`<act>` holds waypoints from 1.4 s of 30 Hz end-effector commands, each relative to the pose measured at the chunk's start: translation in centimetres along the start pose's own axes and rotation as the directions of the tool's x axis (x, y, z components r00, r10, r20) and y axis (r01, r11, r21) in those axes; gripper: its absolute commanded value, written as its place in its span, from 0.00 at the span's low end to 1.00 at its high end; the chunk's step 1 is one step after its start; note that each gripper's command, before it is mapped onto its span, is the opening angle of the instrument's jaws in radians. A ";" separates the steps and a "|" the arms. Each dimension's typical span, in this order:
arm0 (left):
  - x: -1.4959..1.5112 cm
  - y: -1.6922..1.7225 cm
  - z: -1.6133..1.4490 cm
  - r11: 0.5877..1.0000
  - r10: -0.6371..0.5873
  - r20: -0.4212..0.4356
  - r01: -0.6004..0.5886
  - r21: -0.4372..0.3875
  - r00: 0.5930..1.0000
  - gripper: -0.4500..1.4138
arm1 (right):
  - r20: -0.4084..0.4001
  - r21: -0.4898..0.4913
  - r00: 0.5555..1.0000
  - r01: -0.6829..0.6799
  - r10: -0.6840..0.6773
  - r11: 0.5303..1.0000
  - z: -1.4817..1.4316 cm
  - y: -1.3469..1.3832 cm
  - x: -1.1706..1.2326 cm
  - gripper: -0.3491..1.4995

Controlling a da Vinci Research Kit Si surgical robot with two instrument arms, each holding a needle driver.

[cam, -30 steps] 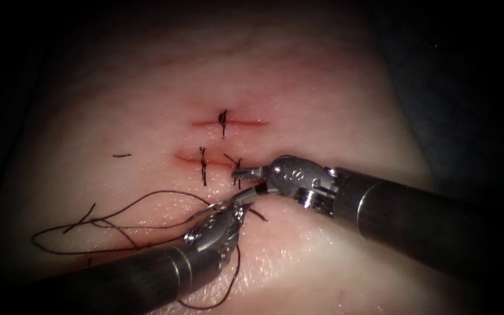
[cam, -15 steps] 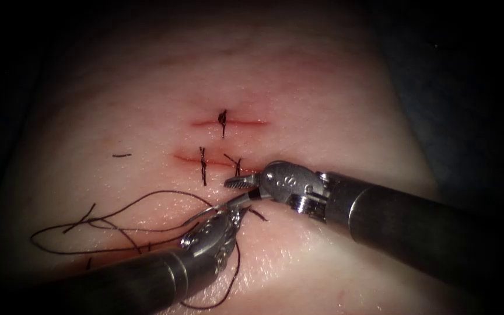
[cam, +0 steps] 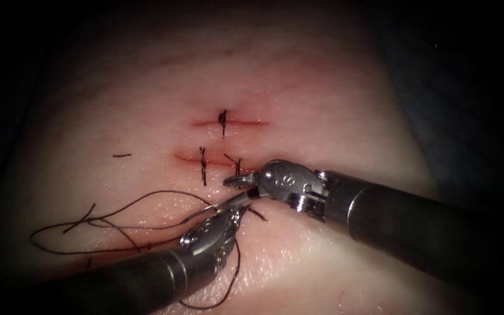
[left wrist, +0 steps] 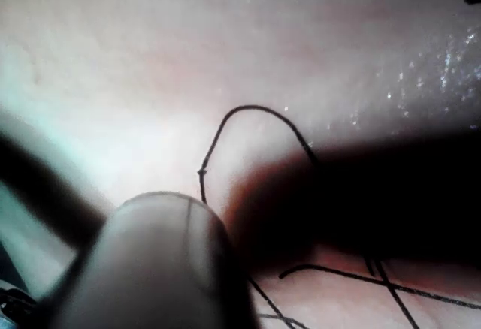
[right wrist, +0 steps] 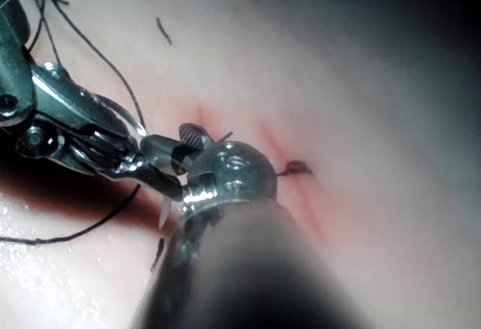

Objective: Wound Closure

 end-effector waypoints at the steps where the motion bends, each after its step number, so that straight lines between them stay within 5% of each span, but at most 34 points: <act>1: 0.02 -0.01 0.07 1.000 0.001 -0.001 -0.001 0.003 1.000 0.00 | 0.000 0.001 1.000 0.000 0.000 1.000 0.07 0.07 0.04 0.43; 23: 0.02 0.05 0.12 1.000 0.006 -0.008 -0.006 -0.001 1.000 0.00 | 0.005 0.015 1.000 0.003 -0.003 1.000 0.00 0.01 0.06 0.55; 31: 0.02 0.07 0.11 1.000 0.007 -0.009 -0.007 0.000 1.000 0.00 | -0.013 0.030 1.000 -0.004 0.004 1.000 -0.25 0.02 0.13 0.53; 42: 0.06 0.02 0.07 1.000 0.009 -0.006 -0.009 0.005 1.000 0.00 | -0.011 0.022 1.000 -0.005 0.006 1.000 -0.17 0.07 0.12 0.48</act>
